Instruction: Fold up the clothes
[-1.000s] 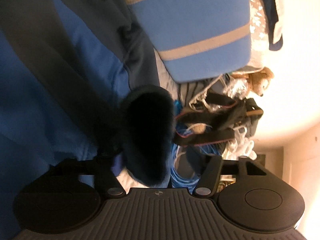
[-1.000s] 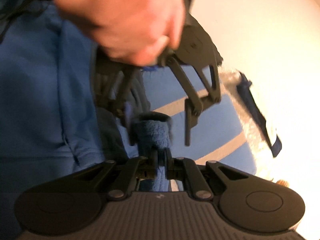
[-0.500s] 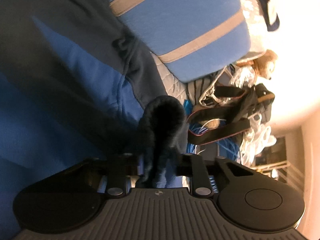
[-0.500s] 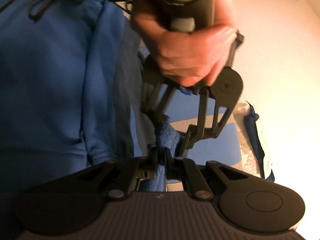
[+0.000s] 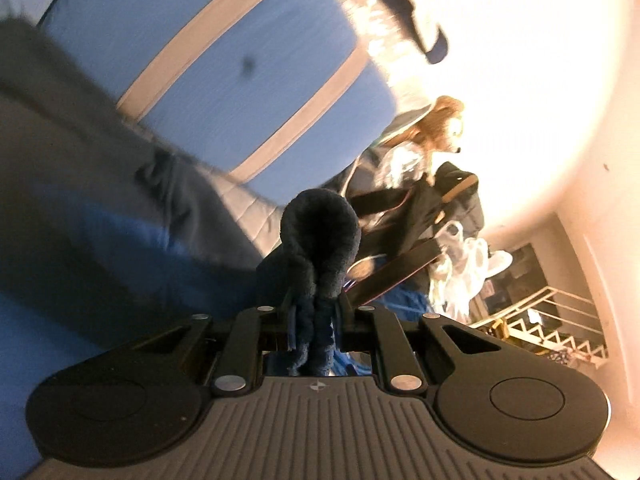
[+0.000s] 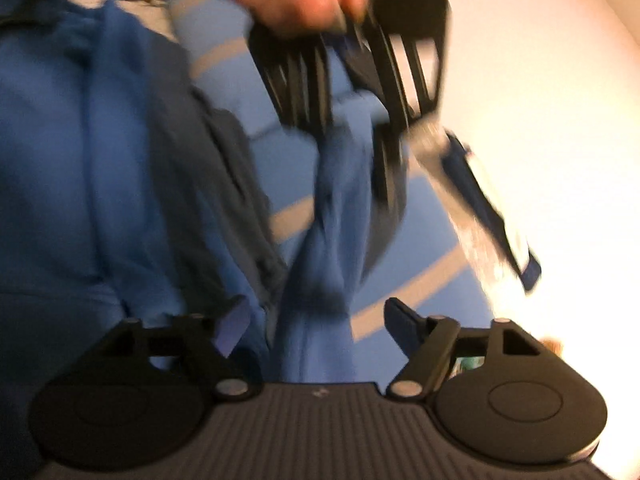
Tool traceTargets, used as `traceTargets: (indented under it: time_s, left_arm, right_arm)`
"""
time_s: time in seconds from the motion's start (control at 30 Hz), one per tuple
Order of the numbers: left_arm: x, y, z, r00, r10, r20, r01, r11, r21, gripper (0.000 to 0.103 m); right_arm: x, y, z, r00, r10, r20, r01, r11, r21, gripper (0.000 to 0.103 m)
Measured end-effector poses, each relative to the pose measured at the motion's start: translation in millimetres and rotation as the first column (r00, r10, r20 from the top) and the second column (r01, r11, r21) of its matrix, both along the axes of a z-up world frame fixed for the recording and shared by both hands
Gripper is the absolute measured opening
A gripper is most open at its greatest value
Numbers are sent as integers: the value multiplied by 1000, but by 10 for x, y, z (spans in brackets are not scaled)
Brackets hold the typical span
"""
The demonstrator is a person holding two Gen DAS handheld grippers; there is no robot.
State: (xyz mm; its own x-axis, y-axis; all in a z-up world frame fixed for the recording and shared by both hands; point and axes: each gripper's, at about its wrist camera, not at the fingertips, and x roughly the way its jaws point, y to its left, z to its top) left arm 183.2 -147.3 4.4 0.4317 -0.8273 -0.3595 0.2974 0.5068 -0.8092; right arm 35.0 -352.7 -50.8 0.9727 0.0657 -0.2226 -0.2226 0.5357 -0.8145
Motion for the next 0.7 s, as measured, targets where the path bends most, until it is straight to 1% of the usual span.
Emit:
traceTargets:
  time_s: [0.07, 0.17, 0.3, 0.37, 0.5, 0.6, 0.7]
  left_arm:
    - [-15, 28, 91, 1000, 10, 27, -10, 1000, -4, 16]
    - [-38, 92, 217, 998, 28, 59, -27, 999, -17, 16]
    - [-47, 214, 368, 995, 58, 82, -54, 997, -50, 16]
    - [-49, 289, 440, 993, 77, 89, -71, 995, -73, 16]
    - [-50, 454, 560, 988, 116, 97, -104, 987, -125, 16]
    - [-45, 576, 642, 984, 145, 106, -127, 979, -160, 16]
    - [-27, 692, 720, 978, 176, 113, -153, 970, -189, 16]
  right_arm:
    - [133, -86, 11, 998, -58, -27, 60, 996, 61, 90]
    - [326, -213, 19, 987, -148, -57, 154, 980, 126, 92]
    - [574, -491, 2, 962, -257, -88, 270, 941, 204, 95]
    - [650, -739, -19, 943, -312, -118, 332, 909, 252, 95]
    - [820, -982, 18, 900, -383, -210, 435, 832, 345, 99]
    - [959, -1132, 83, 872, -395, -290, 486, 776, 403, 99]
    - [1054, -1310, 155, 850, -371, -375, 521, 703, 484, 99]
